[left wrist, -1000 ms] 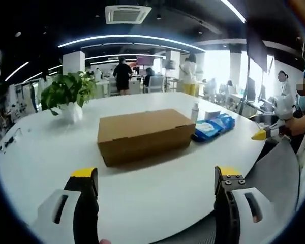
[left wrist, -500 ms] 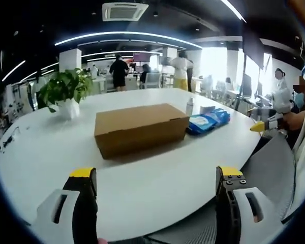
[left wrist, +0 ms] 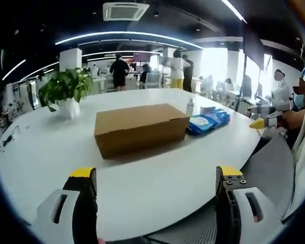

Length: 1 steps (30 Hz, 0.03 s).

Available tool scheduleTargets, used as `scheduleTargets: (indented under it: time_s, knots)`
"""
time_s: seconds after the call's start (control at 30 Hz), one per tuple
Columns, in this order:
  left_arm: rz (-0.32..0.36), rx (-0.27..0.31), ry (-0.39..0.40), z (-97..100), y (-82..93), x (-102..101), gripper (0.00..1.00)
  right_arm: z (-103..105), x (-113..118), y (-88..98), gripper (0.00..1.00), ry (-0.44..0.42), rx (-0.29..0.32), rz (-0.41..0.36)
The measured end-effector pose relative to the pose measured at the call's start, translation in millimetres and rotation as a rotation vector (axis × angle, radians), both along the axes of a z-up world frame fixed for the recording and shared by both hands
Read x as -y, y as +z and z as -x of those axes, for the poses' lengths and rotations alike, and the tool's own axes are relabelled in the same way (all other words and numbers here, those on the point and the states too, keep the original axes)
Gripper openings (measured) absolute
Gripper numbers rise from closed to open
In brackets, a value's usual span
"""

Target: Operate the shoe box by opening the lid, removing the specified soft item, and placing it in the target area until the item is outside and the box remains undamaged.

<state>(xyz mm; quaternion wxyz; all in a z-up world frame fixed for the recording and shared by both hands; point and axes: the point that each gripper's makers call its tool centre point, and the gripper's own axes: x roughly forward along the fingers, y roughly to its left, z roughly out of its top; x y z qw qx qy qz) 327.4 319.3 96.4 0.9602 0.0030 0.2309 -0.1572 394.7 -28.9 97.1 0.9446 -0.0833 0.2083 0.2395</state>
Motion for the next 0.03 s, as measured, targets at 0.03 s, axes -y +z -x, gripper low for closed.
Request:
scheduleTargets:
  time_s: [0.03]
  knots:
    - [-0.001,-0.001,0.0,0.2,0.2,-0.2,0.99,0.0,0.1,0.1,0.96,0.0,0.0,0.0]
